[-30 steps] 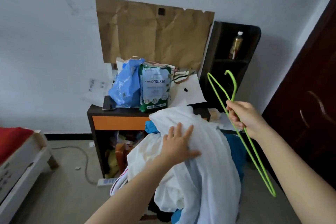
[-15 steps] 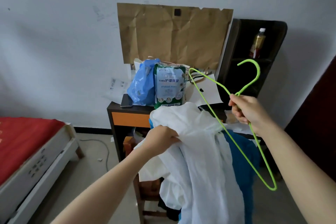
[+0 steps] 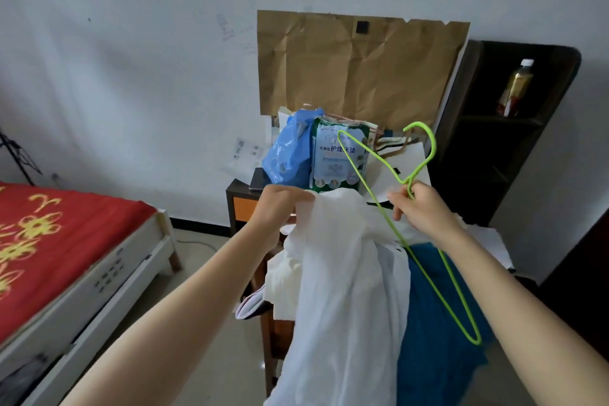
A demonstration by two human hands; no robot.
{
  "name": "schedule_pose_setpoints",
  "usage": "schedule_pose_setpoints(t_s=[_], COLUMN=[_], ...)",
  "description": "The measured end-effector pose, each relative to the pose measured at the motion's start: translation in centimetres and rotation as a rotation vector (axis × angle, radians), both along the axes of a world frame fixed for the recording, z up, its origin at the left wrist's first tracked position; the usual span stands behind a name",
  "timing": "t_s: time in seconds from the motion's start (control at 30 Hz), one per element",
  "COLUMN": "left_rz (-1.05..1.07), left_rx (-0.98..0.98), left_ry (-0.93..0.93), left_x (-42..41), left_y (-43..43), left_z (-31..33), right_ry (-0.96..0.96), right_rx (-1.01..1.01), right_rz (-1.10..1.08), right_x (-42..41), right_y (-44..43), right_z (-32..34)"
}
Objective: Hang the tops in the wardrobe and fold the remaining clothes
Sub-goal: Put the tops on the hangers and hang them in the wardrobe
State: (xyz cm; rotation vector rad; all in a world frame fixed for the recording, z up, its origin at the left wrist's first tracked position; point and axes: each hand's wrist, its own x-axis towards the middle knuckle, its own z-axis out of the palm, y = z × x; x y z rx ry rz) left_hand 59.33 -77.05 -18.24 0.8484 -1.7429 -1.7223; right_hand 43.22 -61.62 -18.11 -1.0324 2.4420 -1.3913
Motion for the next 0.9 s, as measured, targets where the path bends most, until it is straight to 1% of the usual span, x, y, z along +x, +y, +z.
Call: schedule_pose_setpoints(t_s=[0.2, 0.33, 0.4, 0.5, 0.6, 0.77, 0.9], left_rz=[0.1, 0.208, 0.221, 0.207, 0.218, 0.321, 0.415], left_rx=[0.028, 0.087, 0.141, 0.153, 0.167, 0.174, 0.137], left_ry=[0.058, 0.178, 0.244, 0.313, 0.413, 0.563, 0.593], left_x=[0.5, 0.9, 0.9, 1.0, 1.8, 4.6, 7.8], left_y=[-2.4, -4.2, -5.0, -5.8, -7.0, -9.8, -12.0], left_z=[0.7, 2.8, 3.8, 5.2, 6.2, 7.8, 9.0], right_ry=[0.092, 0.1, 0.137, 0.187, 0.183, 0.189, 0.258], right_rx=[0.115, -0.079, -0.111, -0.043, 0.039, 0.005, 0.048], right_rz=[0.006, -0.034, -0.077, -0.096, -0.085, -0.094, -0.026], right_x=[0.3, 0.2, 0.1, 0.4, 0.5, 0.0, 0.5], right_y=[-0.6, -0.5, -0.6, -0.9, -1.0, -1.7, -4.3], right_z=[0.1, 1.7, 2.2, 1.3, -0.1, 0.2, 0.7])
